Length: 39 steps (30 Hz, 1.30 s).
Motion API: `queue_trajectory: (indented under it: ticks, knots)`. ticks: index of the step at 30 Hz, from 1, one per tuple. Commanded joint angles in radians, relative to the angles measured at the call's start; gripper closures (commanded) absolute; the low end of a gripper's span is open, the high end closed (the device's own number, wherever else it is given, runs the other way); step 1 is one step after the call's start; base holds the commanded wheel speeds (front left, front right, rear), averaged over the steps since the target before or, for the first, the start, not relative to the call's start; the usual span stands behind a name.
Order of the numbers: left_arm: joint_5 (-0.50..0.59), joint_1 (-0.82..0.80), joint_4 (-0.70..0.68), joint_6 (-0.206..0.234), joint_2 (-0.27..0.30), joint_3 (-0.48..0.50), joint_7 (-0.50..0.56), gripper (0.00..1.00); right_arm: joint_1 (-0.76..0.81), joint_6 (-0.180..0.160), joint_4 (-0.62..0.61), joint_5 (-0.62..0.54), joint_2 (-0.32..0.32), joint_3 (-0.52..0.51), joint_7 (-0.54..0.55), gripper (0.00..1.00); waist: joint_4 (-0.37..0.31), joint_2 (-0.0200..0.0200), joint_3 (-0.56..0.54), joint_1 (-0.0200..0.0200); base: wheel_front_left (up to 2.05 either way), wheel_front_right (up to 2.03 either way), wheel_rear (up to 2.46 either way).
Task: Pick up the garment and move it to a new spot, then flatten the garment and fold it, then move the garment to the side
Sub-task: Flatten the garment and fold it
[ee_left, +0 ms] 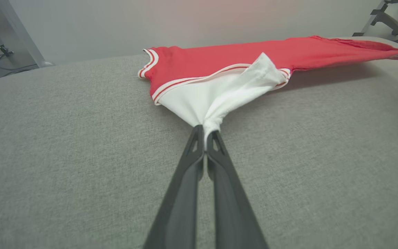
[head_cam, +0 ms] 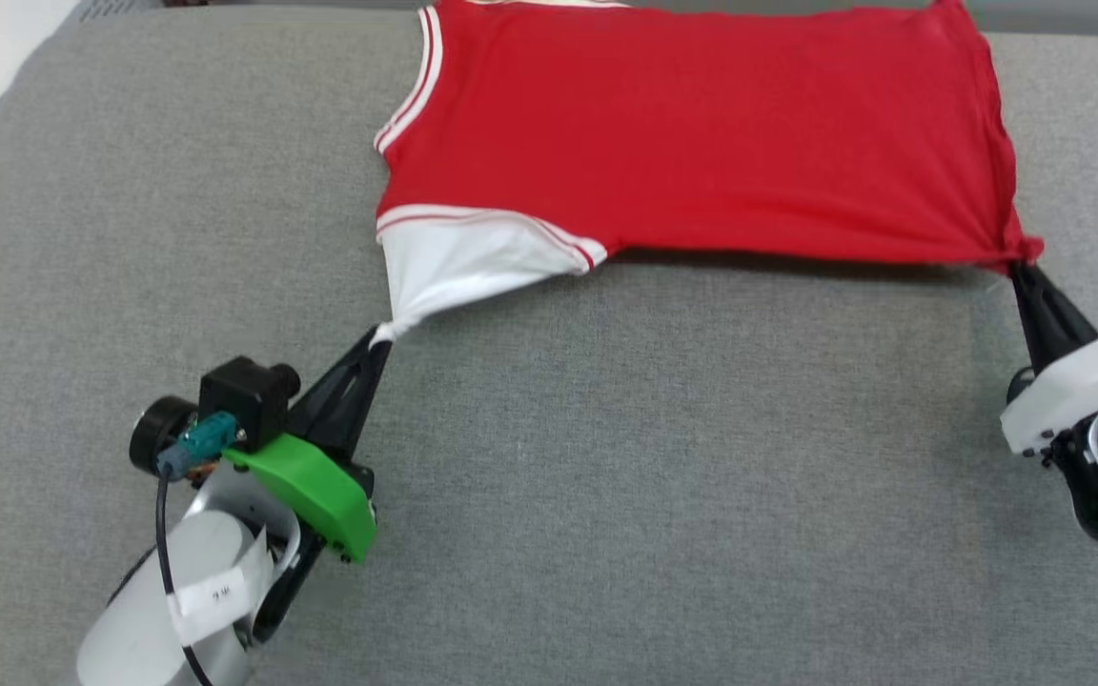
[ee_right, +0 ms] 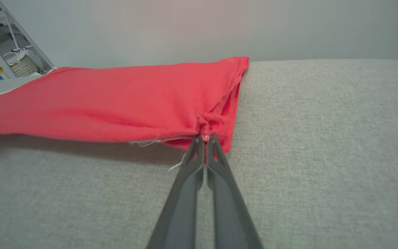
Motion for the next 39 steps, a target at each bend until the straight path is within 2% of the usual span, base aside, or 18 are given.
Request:
queue_trajectory:
  ticks: [1, 9, 16, 22, 29, 34, 39]
  knots:
    - [-0.002, 0.039, -0.007, 0.001, 0.014, -0.007, 0.002, 1.0, 0.046, -0.002, -0.013, 0.019, -0.014, 0.004, 0.012, 1.0, 0.008, 0.0113, -0.088, 0.0002, 0.0, 0.0, 0.0]
    - [-0.049, 0.242, -0.096, 0.024, 0.052, -0.025, 0.026, 1.0, 0.249, -0.002, -0.105, 0.103, -0.041, 0.011, 0.093, 1.0, -0.003, 0.0113, -0.205, 0.0002, 0.0, 0.0, 0.0]
    - [-0.081, 0.406, -0.215, 0.049, 0.098, -0.051, 0.072, 1.0, 0.447, -0.002, -0.242, 0.181, -0.076, -0.01, 0.203, 1.0, -0.002, 0.0113, -0.279, 0.0002, 0.0, 0.0, 0.0]
    - [-0.09, 0.504, -0.289, 0.036, 0.142, -0.117, 0.14, 1.0, 0.612, -0.002, -0.381, 0.217, -0.103, -0.049, 0.286, 1.0, 0.001, 0.0113, -0.301, 0.0002, 0.0, 0.0, 0.0]
    - [-0.092, 0.519, -0.334, 0.07, 0.157, -0.083, 0.105, 1.0, 0.714, -0.002, -0.489, 0.25, -0.098, -0.122, 0.351, 1.0, -0.007, 0.0113, -0.291, 0.0002, 0.0, 0.0, 0.0]
    - [-0.076, 0.472, -0.354, 0.088, 0.136, -0.061, 0.066, 1.0, 0.711, -0.002, -0.544, 0.236, -0.093, -0.145, 0.373, 1.0, -0.015, 0.0113, -0.273, 0.0002, 0.0, 0.0, 0.0]
    - [-0.054, 0.396, -0.353, 0.087, 0.119, -0.055, 0.058, 1.0, 0.67, -0.002, -0.576, 0.221, -0.095, -0.172, 0.394, 1.0, -0.018, 0.0113, -0.239, 0.0002, 0.0, 0.0, 0.0]
